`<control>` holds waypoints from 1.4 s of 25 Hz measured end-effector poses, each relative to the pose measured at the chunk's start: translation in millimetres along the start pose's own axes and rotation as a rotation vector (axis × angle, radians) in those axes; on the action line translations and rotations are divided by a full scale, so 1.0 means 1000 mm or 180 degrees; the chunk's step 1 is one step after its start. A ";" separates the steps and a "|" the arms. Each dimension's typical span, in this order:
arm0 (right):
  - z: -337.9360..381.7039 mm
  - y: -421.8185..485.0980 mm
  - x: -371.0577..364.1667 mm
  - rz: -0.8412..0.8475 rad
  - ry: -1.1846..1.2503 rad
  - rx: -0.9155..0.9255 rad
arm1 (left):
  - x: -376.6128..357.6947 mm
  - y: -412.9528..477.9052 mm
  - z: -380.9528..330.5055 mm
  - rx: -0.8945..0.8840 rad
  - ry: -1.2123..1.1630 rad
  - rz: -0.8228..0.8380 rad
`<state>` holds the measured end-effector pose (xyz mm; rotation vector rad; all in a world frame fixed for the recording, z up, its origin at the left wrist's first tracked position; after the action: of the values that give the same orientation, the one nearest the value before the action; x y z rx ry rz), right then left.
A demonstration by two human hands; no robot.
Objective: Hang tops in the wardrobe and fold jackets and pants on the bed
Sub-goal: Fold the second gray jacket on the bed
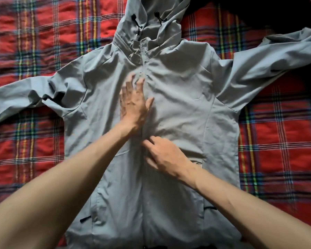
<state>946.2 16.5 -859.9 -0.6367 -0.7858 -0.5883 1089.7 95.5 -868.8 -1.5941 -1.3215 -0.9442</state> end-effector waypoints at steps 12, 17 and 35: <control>-0.189 -0.226 -0.001 -0.1375 0.2591 -0.3268 | -0.085 -0.088 -0.042 -0.0263 0.0907 0.1054; -0.173 -0.240 -0.001 -0.1245 0.2137 -0.3358 | -0.064 -0.083 -0.061 -0.0161 0.0839 0.0897; -0.318 -0.149 0.169 -0.3434 0.7008 -0.1550 | -0.103 0.004 -0.105 0.0411 0.1084 0.1857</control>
<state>1084.0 -347.8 -856.3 0.3408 1.2831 -1.8909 1072.8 -39.3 -926.0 -1.5107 -0.6140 -0.7035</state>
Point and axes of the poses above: each hand's wrist, its own y-axis towards the middle knuckle, its own x-axis out of the back of the hand, z = x × y, the point moved 9 cm from there along y, towards the middle knuckle, and after that the axes turned 6 degrees about z, right-handed, at the moved point
